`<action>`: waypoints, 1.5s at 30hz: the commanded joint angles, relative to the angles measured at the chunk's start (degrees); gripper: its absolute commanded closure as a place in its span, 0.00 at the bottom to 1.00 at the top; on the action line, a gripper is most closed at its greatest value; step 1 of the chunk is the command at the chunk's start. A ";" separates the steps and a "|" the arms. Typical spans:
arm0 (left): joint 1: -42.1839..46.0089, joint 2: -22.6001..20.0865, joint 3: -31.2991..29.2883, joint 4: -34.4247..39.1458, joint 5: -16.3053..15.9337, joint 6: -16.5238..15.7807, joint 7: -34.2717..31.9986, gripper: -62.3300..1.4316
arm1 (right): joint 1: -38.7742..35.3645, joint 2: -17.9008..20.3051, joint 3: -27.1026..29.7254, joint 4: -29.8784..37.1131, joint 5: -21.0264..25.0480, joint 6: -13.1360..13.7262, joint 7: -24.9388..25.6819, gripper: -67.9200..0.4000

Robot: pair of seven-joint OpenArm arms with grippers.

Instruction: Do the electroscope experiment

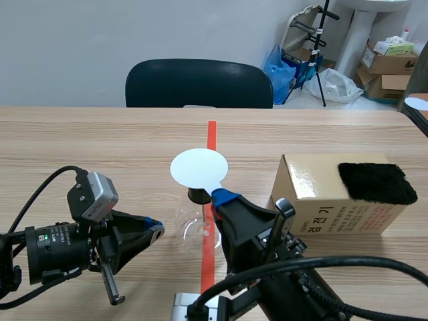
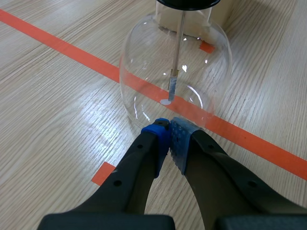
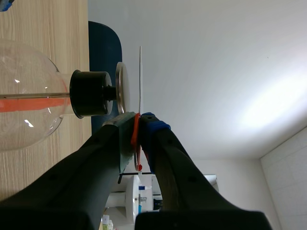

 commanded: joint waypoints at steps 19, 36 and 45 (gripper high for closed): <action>-0.33 0.15 -0.59 1.07 -0.42 -0.09 -1.16 0.93 | 0.39 0.57 0.07 1.68 -0.04 -0.63 -14.45 0.98; -0.33 0.15 -0.59 1.07 -0.42 -0.09 -1.16 0.93 | 0.39 0.59 0.07 1.68 -0.04 -0.63 -30.75 0.98; -0.33 0.15 -0.59 1.07 -0.42 -0.09 -1.16 0.93 | 0.39 0.59 0.07 1.68 -0.04 -0.63 -34.01 0.98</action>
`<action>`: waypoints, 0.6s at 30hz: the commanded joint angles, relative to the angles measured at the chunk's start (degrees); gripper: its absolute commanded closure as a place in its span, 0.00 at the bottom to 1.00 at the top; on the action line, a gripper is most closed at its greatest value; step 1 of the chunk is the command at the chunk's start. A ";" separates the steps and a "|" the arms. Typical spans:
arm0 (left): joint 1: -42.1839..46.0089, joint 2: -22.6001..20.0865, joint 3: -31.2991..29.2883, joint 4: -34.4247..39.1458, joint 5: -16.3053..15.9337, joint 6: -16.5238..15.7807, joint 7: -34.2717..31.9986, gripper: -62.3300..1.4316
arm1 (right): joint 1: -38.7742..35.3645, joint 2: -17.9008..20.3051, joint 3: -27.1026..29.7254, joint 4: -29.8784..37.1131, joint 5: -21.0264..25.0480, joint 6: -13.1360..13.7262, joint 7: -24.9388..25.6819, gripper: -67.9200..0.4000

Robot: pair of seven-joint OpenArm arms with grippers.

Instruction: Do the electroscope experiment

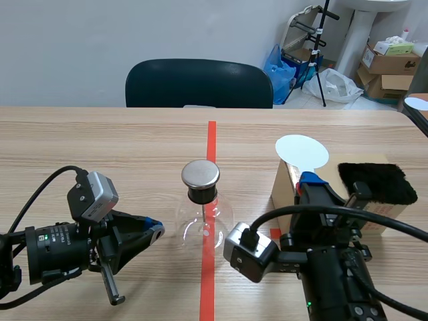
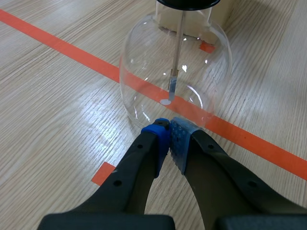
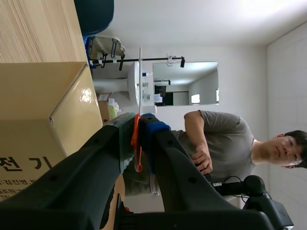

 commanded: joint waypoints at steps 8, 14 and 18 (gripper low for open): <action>-0.33 0.15 -0.59 1.07 -0.42 -0.09 -1.16 0.93 | 0.39 0.59 0.07 1.68 -0.04 -0.63 -0.33 0.98; -0.33 0.15 -0.59 1.07 -0.42 -0.09 -1.16 0.93 | 0.39 0.59 0.07 1.68 -0.04 -0.61 2.99 0.98; -0.33 0.15 -0.59 1.07 -0.42 -0.09 -1.16 0.93 | 0.39 0.57 0.07 1.68 -0.04 -0.61 6.62 0.98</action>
